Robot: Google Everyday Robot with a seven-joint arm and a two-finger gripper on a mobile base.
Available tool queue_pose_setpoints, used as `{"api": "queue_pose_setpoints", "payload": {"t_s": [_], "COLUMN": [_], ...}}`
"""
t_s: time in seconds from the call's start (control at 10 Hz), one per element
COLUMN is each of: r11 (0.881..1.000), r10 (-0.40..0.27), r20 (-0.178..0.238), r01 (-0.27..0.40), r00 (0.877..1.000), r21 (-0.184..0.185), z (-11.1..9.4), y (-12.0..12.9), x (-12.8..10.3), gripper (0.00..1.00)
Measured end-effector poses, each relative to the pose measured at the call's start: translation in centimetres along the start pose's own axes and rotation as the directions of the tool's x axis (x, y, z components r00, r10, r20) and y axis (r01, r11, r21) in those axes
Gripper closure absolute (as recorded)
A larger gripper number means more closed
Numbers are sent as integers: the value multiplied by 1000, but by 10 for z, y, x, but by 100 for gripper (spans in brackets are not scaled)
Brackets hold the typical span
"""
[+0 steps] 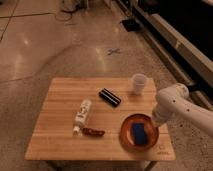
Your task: Drag the ceramic bowl in a circle
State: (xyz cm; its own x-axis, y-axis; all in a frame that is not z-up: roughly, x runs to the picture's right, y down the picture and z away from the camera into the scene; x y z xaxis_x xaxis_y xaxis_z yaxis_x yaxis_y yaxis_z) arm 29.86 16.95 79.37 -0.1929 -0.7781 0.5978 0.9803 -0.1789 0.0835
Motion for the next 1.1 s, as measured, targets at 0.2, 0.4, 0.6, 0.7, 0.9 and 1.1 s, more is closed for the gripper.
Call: {"api": "queue_pose_setpoints", "payload": {"t_s": [0.2, 0.4, 0.6, 0.7, 0.9, 1.1], "r11": [1000, 1000, 998, 996, 994, 994], "r10": [13, -12, -55, -71, -78, -74], "r20": [-19, -24, -16, -10, -11, -26], "r01": [-14, 12, 55, 71, 78, 76], "r00": [1000, 1000, 998, 997, 997, 997], "r21": [-17, -5, 31, 49, 76, 79], "z": [3, 5, 7, 7, 6, -2], "y": [0, -17, -36, -40, -38, -25], "x": [29, 45, 47, 45, 45, 50], "gripper": [69, 51, 29, 22, 20, 20]}}
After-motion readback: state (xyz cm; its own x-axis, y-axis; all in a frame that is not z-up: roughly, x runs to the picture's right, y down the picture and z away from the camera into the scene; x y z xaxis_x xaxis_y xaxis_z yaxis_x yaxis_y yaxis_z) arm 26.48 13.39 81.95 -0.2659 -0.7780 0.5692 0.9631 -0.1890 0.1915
